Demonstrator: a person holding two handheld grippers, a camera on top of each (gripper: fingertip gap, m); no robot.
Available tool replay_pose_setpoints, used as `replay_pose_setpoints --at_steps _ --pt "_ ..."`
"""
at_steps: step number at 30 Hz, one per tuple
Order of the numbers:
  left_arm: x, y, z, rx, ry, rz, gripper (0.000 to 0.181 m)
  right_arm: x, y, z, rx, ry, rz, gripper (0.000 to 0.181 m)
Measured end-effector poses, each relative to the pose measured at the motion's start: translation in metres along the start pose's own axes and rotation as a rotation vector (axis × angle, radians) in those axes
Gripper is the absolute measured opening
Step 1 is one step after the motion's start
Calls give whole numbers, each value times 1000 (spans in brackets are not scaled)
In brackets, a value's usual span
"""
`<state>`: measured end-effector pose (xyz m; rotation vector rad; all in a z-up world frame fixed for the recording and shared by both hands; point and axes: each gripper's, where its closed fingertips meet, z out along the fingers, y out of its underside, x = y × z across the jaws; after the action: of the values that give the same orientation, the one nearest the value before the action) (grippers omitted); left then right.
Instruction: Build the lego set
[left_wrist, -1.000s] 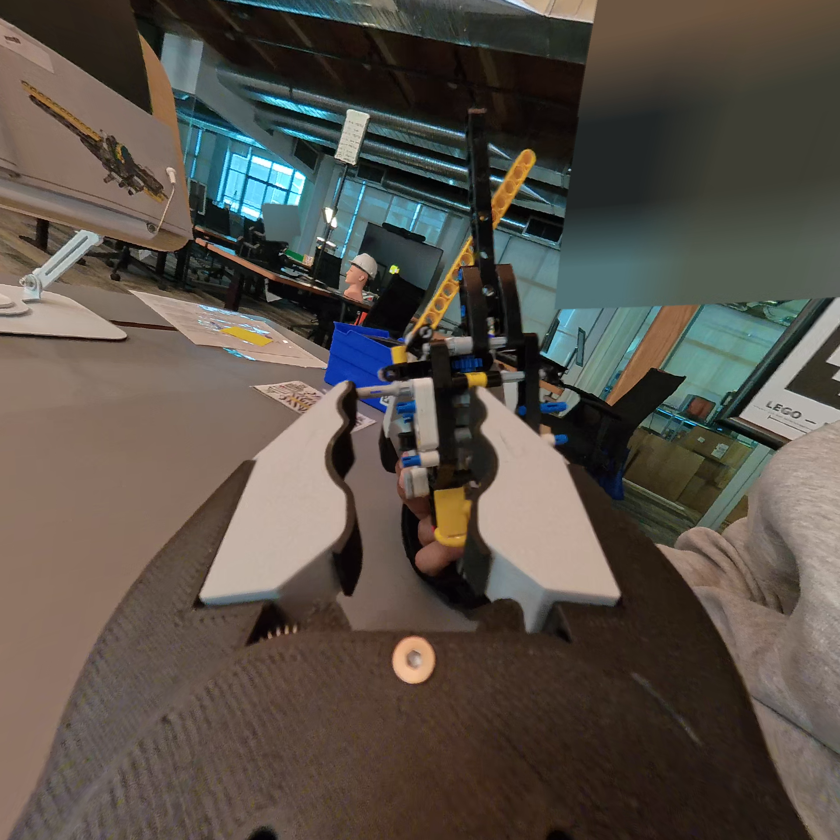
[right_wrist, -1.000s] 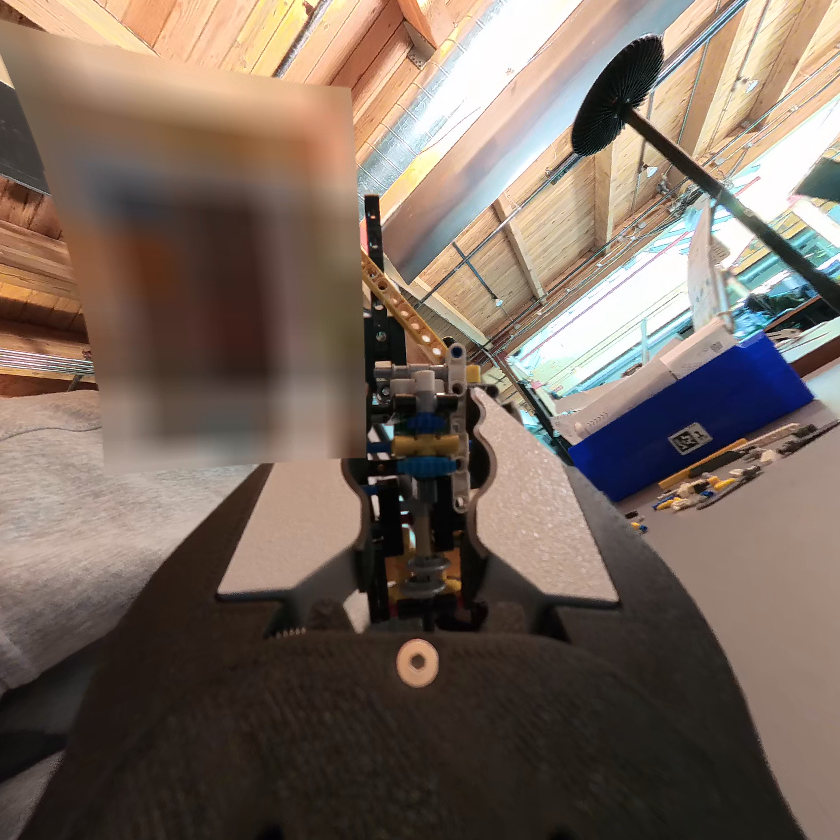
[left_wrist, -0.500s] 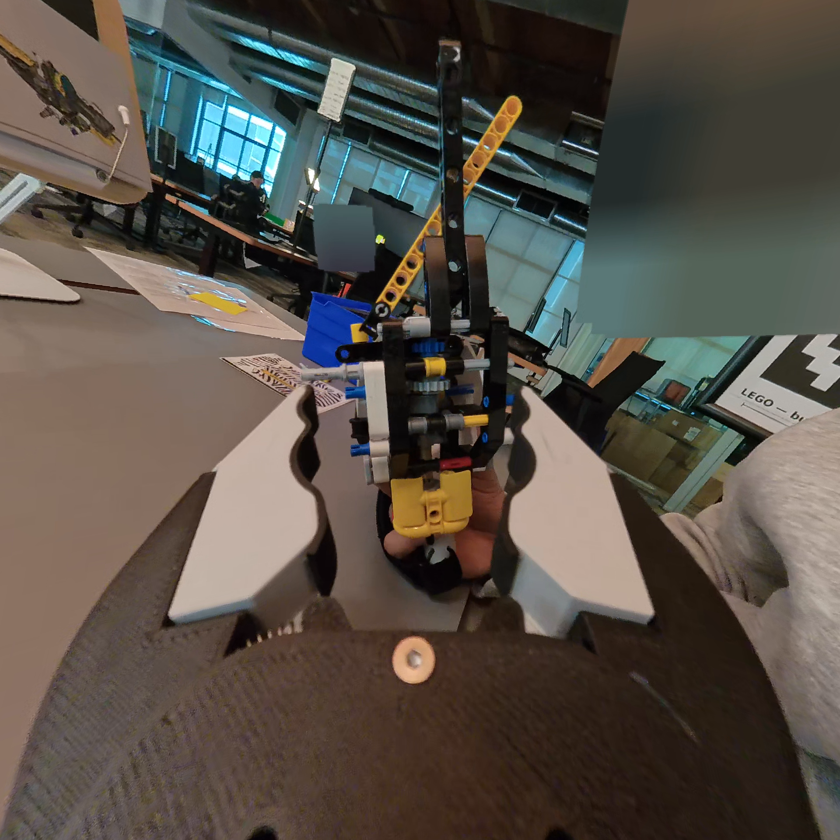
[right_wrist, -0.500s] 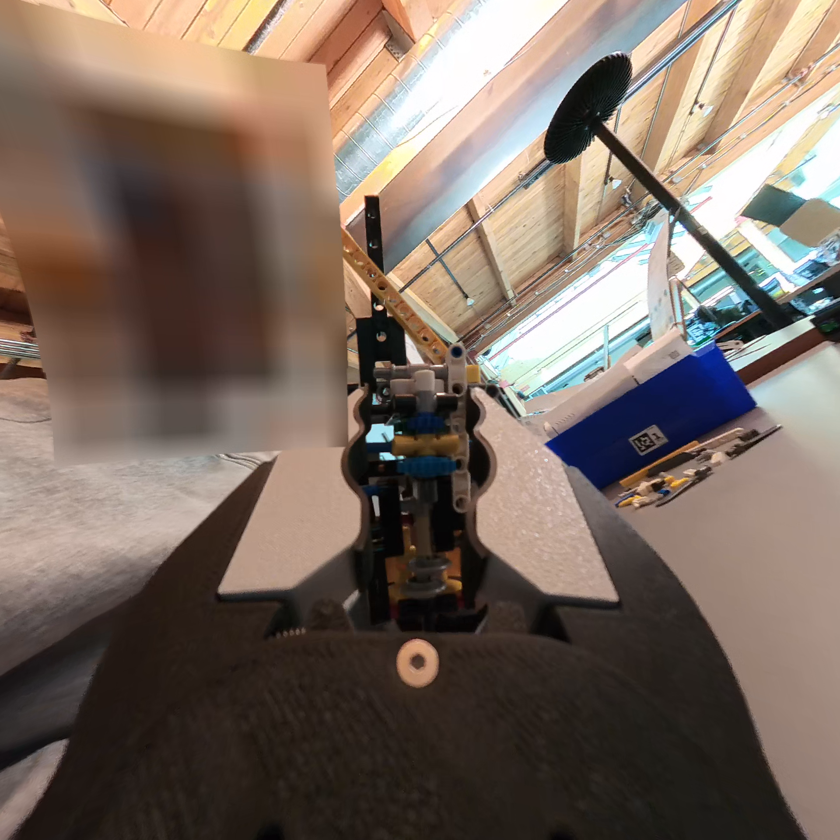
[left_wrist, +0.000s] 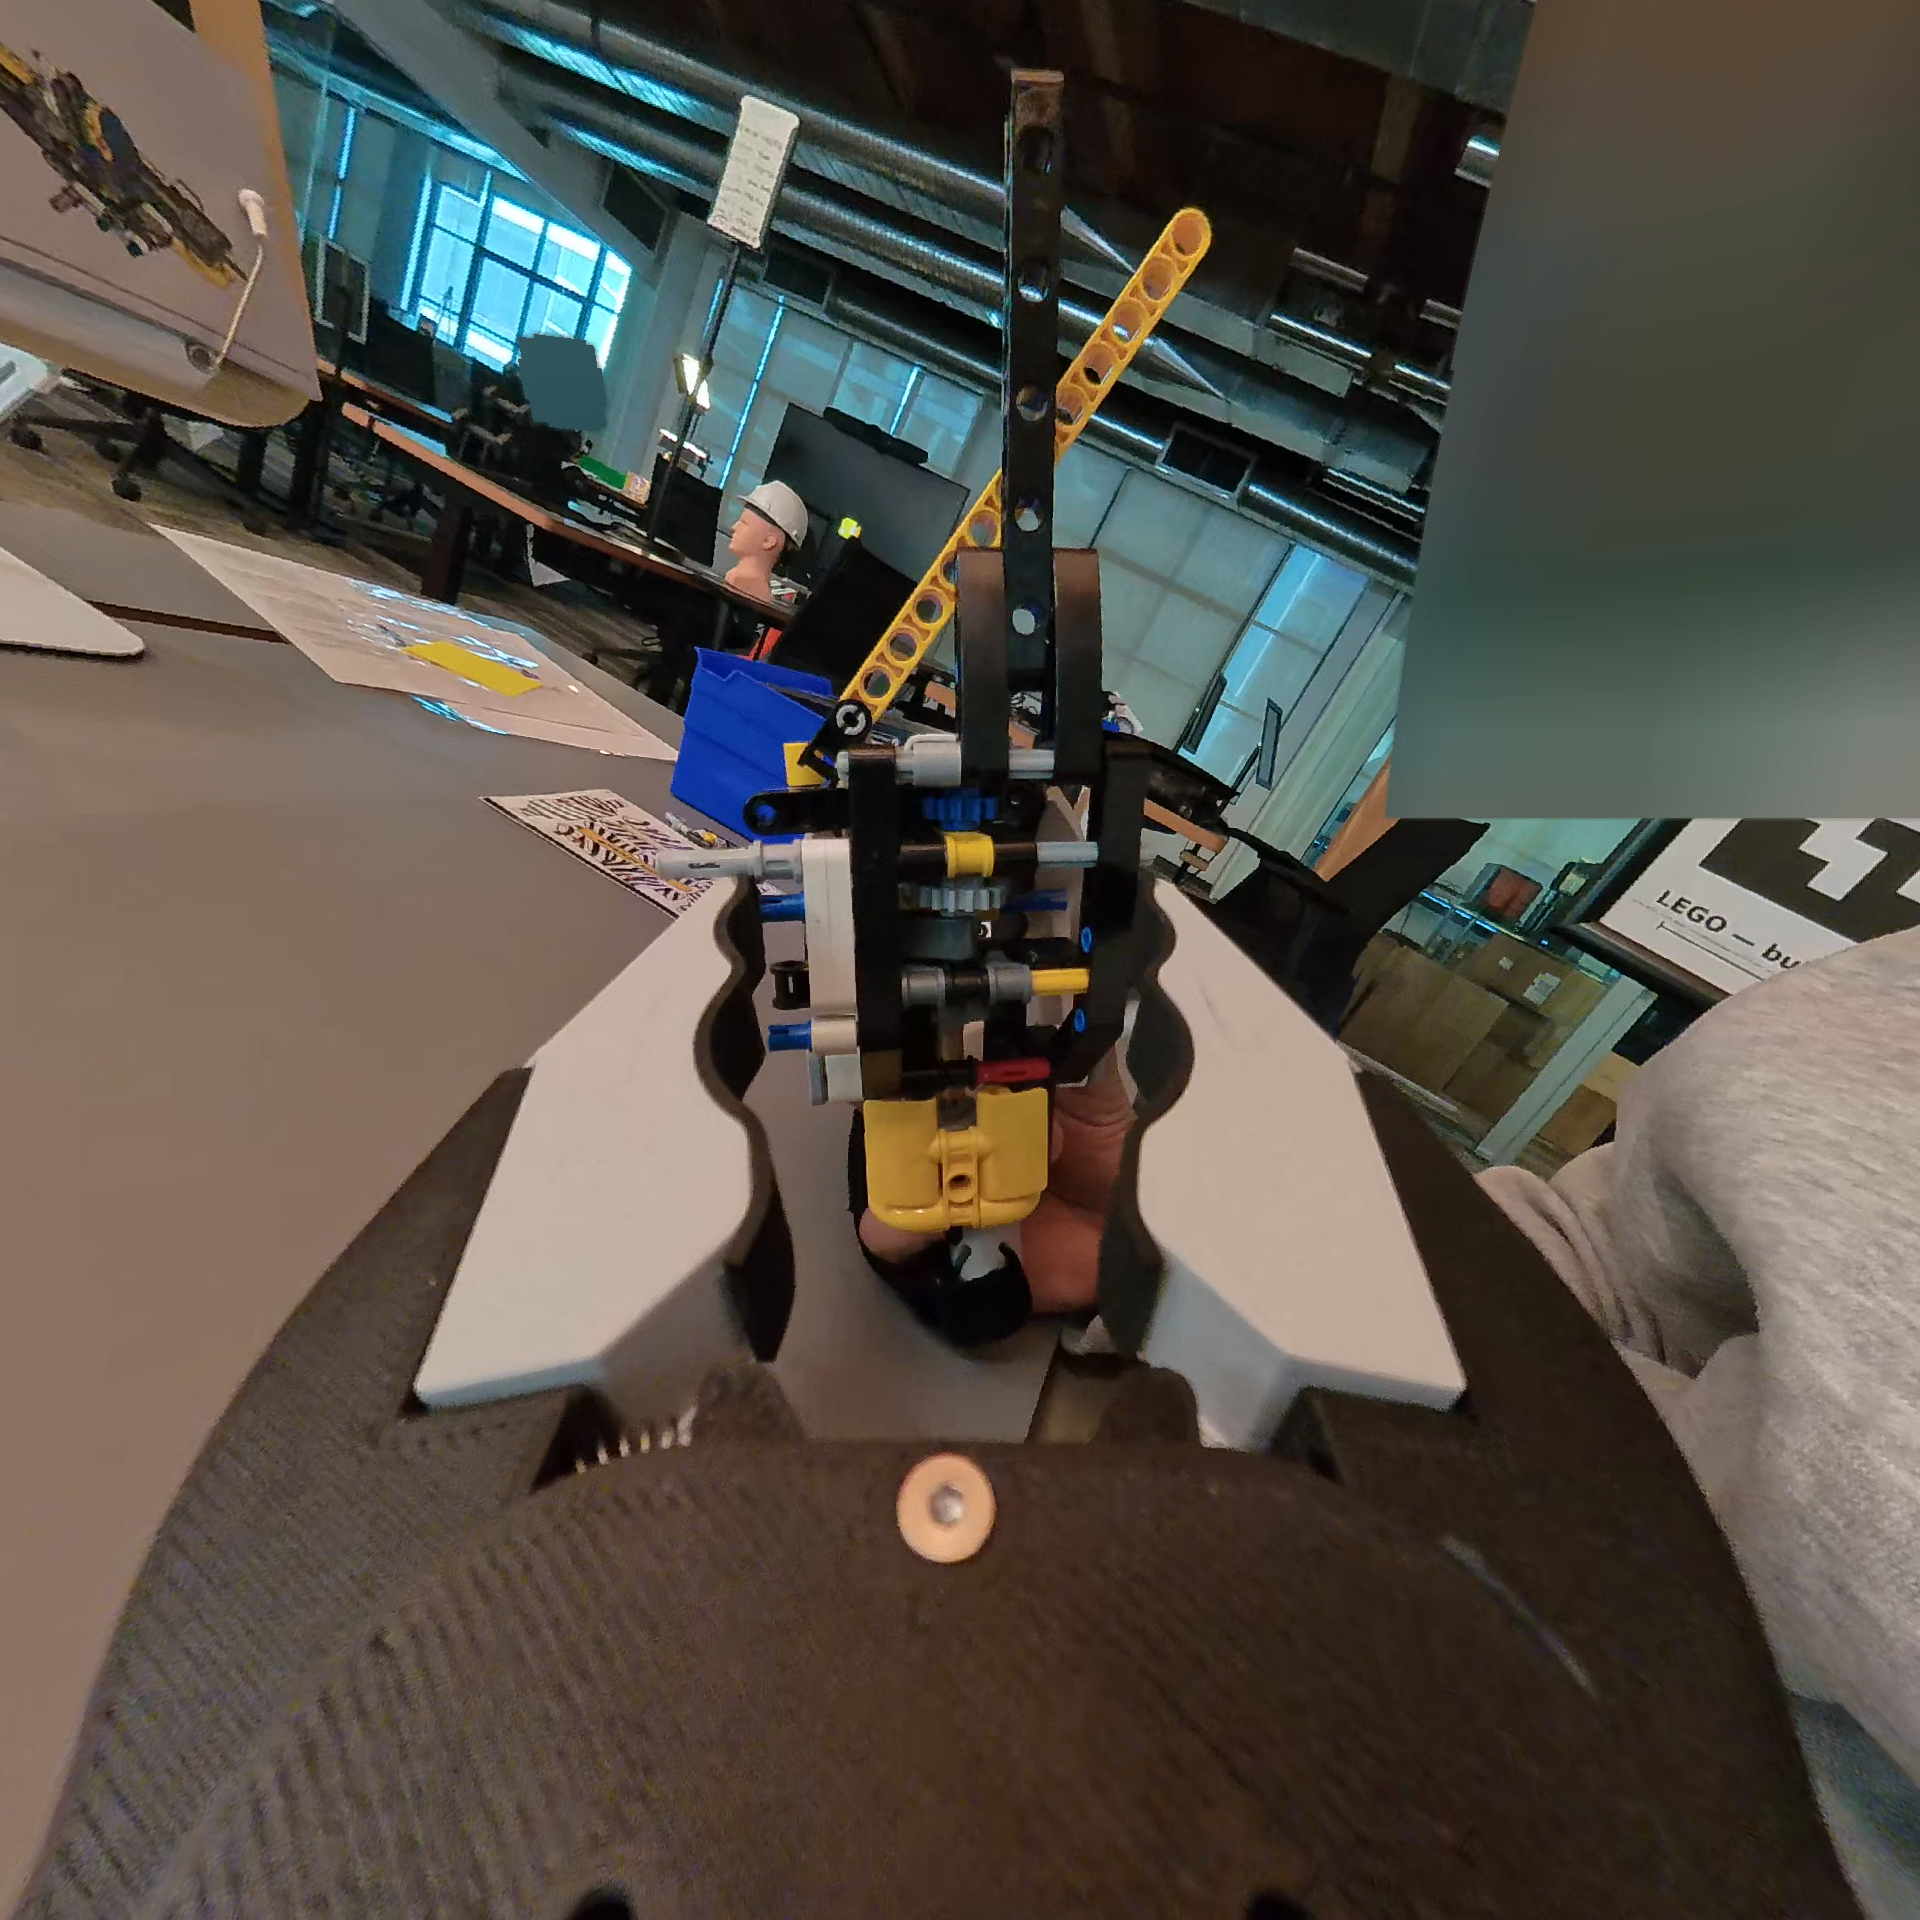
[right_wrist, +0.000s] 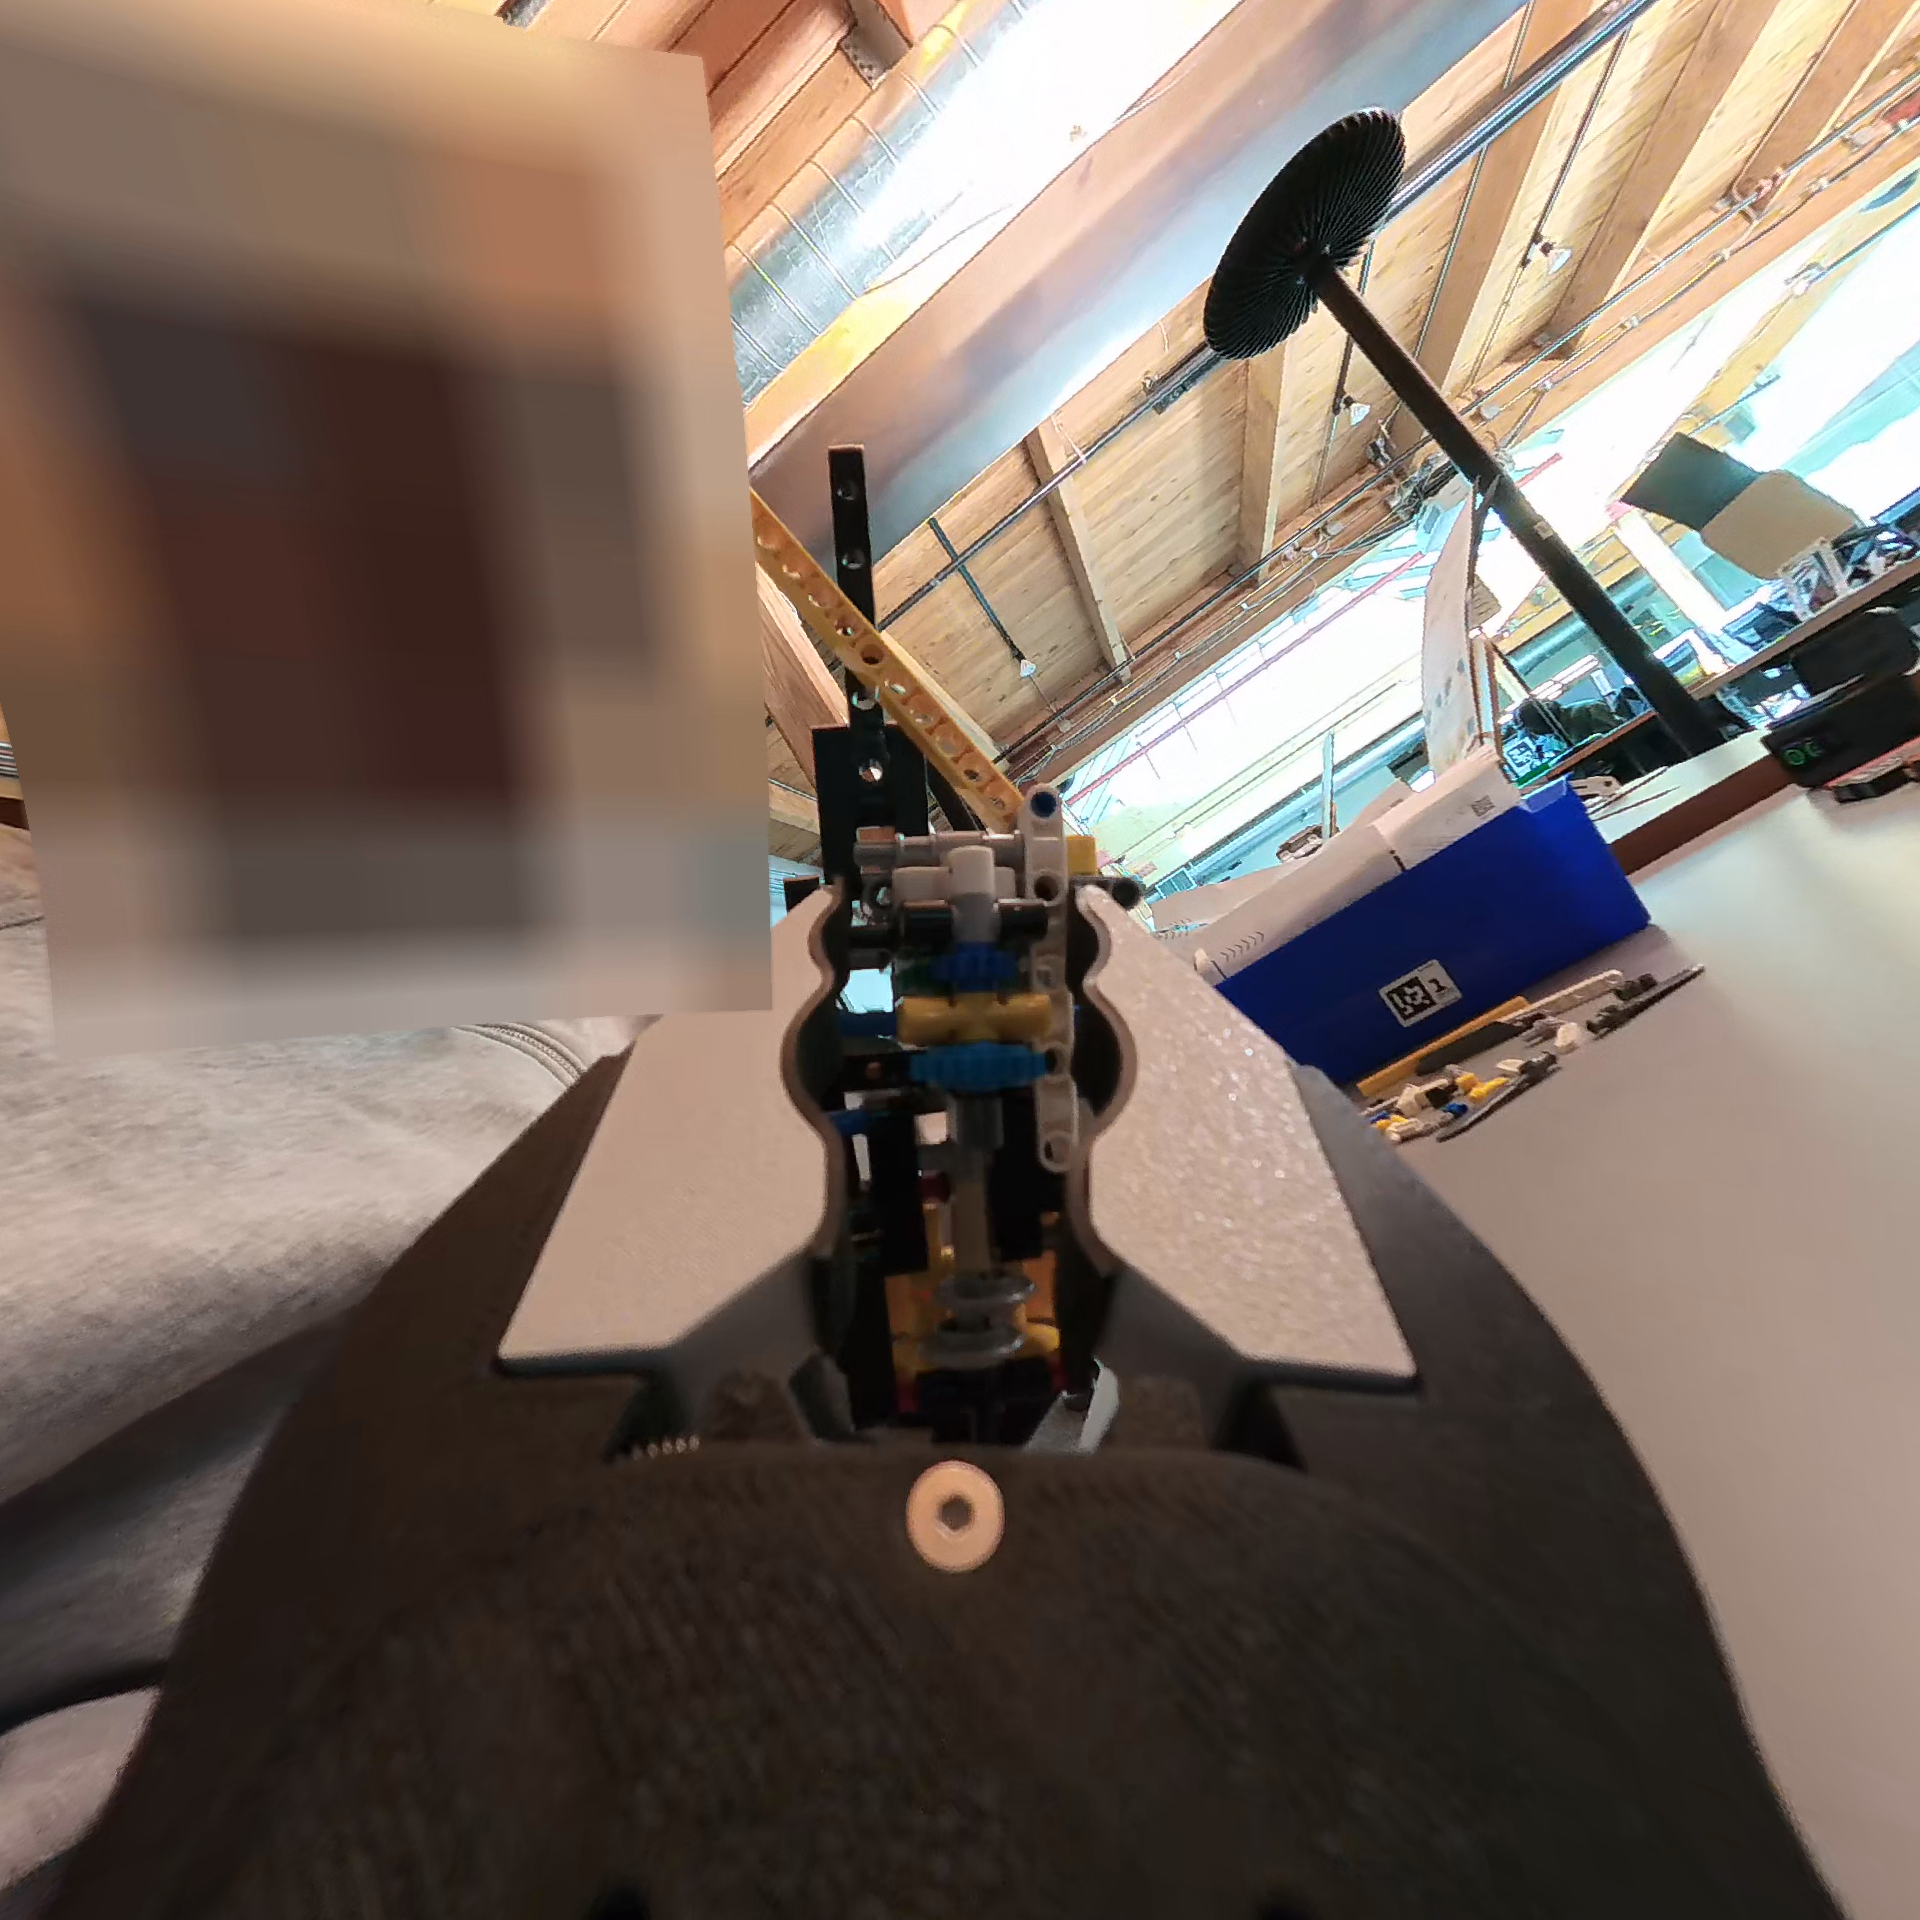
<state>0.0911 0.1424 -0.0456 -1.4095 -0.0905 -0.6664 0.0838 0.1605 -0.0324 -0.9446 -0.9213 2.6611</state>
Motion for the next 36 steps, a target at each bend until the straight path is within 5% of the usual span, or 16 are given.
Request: replay_pose_setpoints --at_steps 36 --pt "3 -1 0 2 2 32 69 -2 -1 0 12 -23 19 39"
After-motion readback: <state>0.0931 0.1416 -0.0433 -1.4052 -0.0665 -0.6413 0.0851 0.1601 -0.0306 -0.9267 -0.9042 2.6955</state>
